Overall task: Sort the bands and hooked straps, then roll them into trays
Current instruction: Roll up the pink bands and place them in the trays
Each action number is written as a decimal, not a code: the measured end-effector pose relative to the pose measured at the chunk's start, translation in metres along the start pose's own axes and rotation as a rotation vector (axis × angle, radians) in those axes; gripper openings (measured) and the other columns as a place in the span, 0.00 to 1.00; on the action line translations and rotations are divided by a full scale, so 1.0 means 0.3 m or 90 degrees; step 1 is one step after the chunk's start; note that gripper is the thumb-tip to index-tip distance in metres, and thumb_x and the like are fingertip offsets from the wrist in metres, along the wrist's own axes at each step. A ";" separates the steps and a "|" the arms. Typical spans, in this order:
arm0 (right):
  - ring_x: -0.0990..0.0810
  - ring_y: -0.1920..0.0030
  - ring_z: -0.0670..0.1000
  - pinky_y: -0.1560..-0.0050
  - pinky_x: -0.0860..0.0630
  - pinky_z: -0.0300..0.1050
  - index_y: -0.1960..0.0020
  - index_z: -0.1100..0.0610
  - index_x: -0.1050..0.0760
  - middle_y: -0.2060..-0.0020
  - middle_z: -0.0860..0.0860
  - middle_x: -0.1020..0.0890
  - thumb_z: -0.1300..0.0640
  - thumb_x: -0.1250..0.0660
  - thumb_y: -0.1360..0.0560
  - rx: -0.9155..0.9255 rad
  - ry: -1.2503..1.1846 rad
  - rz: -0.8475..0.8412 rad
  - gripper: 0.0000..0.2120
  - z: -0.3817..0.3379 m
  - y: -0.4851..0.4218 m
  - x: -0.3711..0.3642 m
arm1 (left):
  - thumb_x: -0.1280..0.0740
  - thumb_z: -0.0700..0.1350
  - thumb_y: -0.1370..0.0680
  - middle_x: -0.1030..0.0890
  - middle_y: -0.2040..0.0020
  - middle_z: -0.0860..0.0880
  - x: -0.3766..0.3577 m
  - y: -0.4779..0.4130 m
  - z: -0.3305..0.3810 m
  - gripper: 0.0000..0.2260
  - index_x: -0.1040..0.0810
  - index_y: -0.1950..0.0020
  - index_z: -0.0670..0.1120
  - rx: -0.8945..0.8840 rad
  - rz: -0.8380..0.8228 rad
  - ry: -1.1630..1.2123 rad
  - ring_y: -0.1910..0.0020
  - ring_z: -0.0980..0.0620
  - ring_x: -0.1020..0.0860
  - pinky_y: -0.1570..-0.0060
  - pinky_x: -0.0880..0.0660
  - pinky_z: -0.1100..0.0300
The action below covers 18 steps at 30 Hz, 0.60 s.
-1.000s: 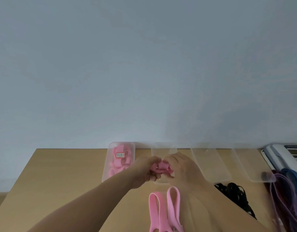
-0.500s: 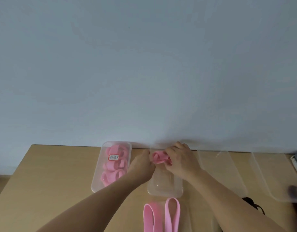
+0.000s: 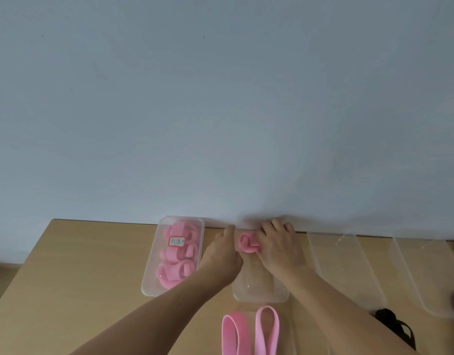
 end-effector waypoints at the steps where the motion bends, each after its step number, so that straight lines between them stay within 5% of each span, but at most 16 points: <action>1: 0.23 0.57 0.55 0.59 0.25 0.50 0.60 0.52 0.19 0.60 0.51 0.21 0.51 0.20 0.41 -0.014 -0.005 -0.003 0.13 0.005 0.006 -0.010 | 0.39 0.39 0.24 0.31 0.32 0.46 -0.002 0.001 0.008 0.28 0.42 0.25 0.50 -0.032 0.015 -0.064 0.40 0.44 0.26 0.49 0.27 0.54; 4: 0.23 0.55 0.54 0.57 0.25 0.50 0.53 0.48 0.18 0.56 0.49 0.21 0.45 0.20 0.39 -0.041 -0.025 -0.015 0.18 0.017 0.023 -0.022 | 0.42 0.39 0.23 0.43 0.23 0.46 -0.008 0.002 0.029 0.26 0.40 0.25 0.47 -0.230 0.071 -0.322 0.25 0.42 0.42 0.29 0.39 0.51; 7: 0.22 0.57 0.54 0.61 0.24 0.49 0.53 0.48 0.19 0.58 0.48 0.21 0.46 0.19 0.44 -0.047 -0.046 -0.011 0.22 0.019 0.036 -0.017 | 0.46 0.43 0.19 0.39 0.24 0.43 -0.029 -0.003 0.025 0.21 0.34 0.26 0.41 -0.360 0.020 -0.458 0.23 0.40 0.46 0.24 0.50 0.46; 12: 0.22 0.55 0.53 0.58 0.24 0.48 0.49 0.50 0.20 0.55 0.46 0.20 0.46 0.20 0.43 -0.056 -0.096 0.011 0.24 0.019 0.055 -0.022 | 0.49 0.45 0.19 0.39 0.25 0.42 -0.046 -0.003 0.004 0.23 0.39 0.24 0.40 -0.363 0.016 -0.486 0.26 0.41 0.42 0.24 0.49 0.46; 18: 0.20 0.43 0.54 0.50 0.22 0.52 0.49 0.54 0.17 0.46 0.47 0.17 0.51 0.26 0.34 -0.025 -0.110 0.061 0.15 0.039 0.129 -0.028 | 0.50 0.46 0.18 0.47 0.21 0.41 -0.057 -0.009 -0.010 0.25 0.44 0.22 0.38 -0.352 -0.012 -0.496 0.21 0.40 0.55 0.24 0.57 0.42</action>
Point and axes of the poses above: each hand's wrist, its own y-axis away from the middle knuckle, its own x-axis out of the back of the hand, z = x × y, the point moved 1 cm from there along -y, towards the middle knuckle
